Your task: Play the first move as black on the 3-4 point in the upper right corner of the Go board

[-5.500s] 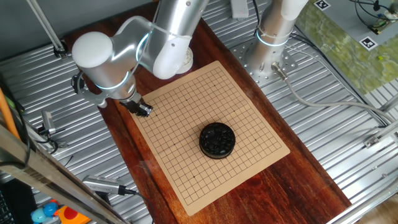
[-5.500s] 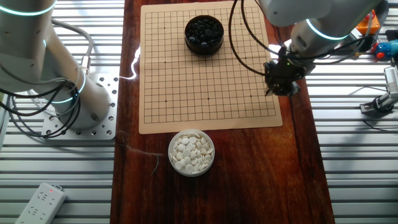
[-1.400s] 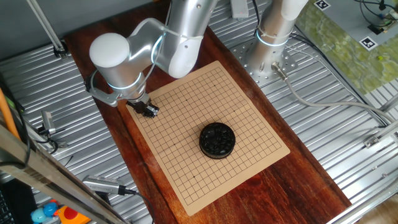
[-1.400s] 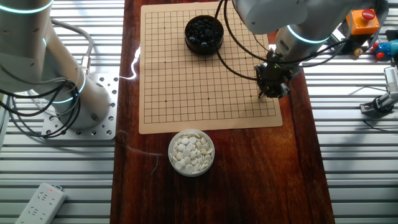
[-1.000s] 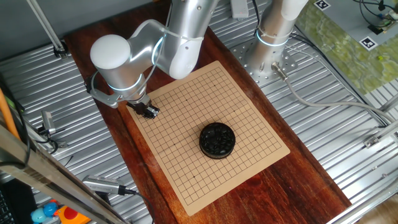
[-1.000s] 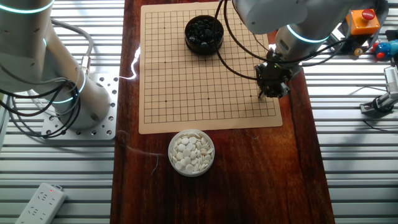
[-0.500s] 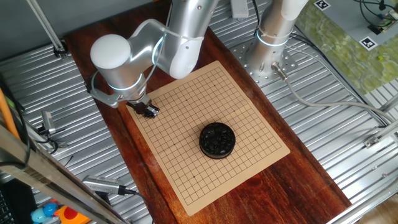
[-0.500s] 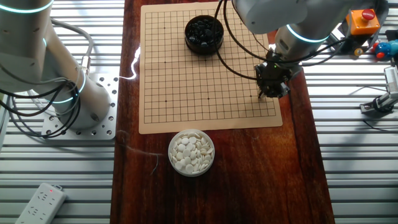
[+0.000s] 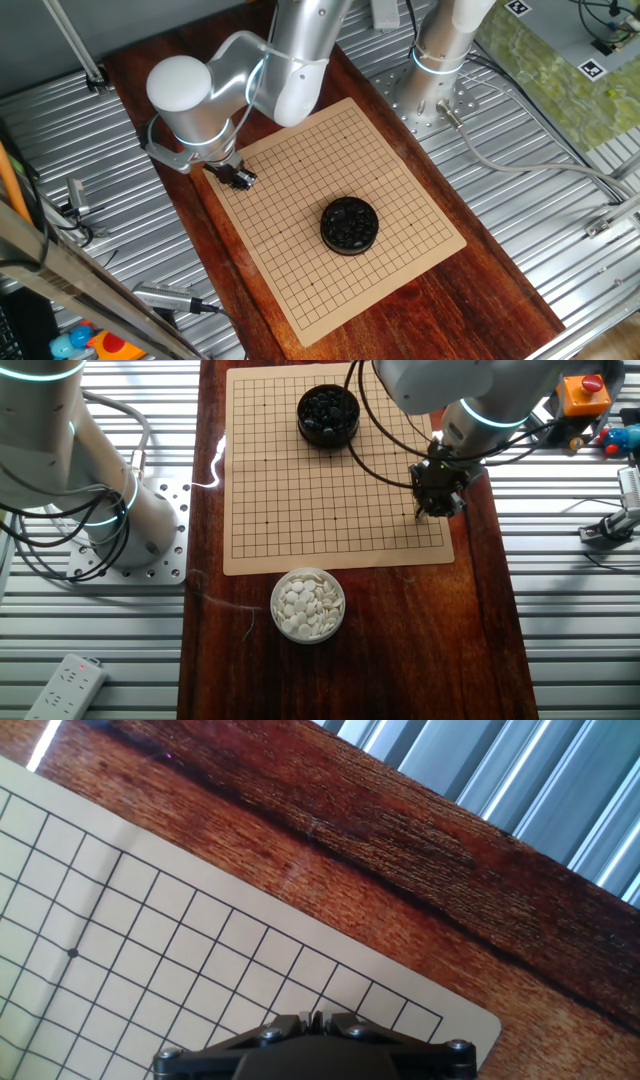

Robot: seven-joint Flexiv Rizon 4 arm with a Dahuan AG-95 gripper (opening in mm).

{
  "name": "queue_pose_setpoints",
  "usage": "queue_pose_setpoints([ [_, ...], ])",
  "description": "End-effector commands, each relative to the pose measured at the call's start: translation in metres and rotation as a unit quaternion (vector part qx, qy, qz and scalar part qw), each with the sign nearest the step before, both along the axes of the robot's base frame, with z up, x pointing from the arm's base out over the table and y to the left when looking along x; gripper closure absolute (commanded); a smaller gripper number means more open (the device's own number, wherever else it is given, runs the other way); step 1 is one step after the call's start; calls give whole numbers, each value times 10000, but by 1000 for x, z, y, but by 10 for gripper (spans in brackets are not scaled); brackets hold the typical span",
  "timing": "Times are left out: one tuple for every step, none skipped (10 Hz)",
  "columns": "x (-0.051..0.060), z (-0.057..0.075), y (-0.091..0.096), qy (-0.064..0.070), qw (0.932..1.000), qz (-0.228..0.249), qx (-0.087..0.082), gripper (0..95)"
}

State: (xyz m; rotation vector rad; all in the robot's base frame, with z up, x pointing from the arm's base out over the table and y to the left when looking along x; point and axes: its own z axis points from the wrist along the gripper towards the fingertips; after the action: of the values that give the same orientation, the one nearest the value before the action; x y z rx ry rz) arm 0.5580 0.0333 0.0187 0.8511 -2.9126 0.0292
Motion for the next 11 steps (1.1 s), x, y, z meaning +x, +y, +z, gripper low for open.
queue_pose_setpoints([
  [0, -1, 0, -12, 10000, -11, 2, 950],
  [0, -1, 0, -18, 10000, -14, 6, 950],
  [0, -1, 0, -26, 10000, -12, 6, 950],
  [0, -1, 0, -29, 10000, -16, 6, 950],
  [0, -1, 0, -31, 10000, -17, 1, 950],
  [0, -1, 0, -31, 10000, -18, -5, 950],
  [0, -1, 0, -33, 10000, -13, -3, 950],
  [0, -1, 0, -52, 10000, -7, 8, 950],
  [0, -1, 0, -63, 10000, 3, 10, 950],
  [0, 0, 0, -72, 10000, 12, 12, 760],
  [0, 0, 0, -73, 10000, 8, 12, 760],
])
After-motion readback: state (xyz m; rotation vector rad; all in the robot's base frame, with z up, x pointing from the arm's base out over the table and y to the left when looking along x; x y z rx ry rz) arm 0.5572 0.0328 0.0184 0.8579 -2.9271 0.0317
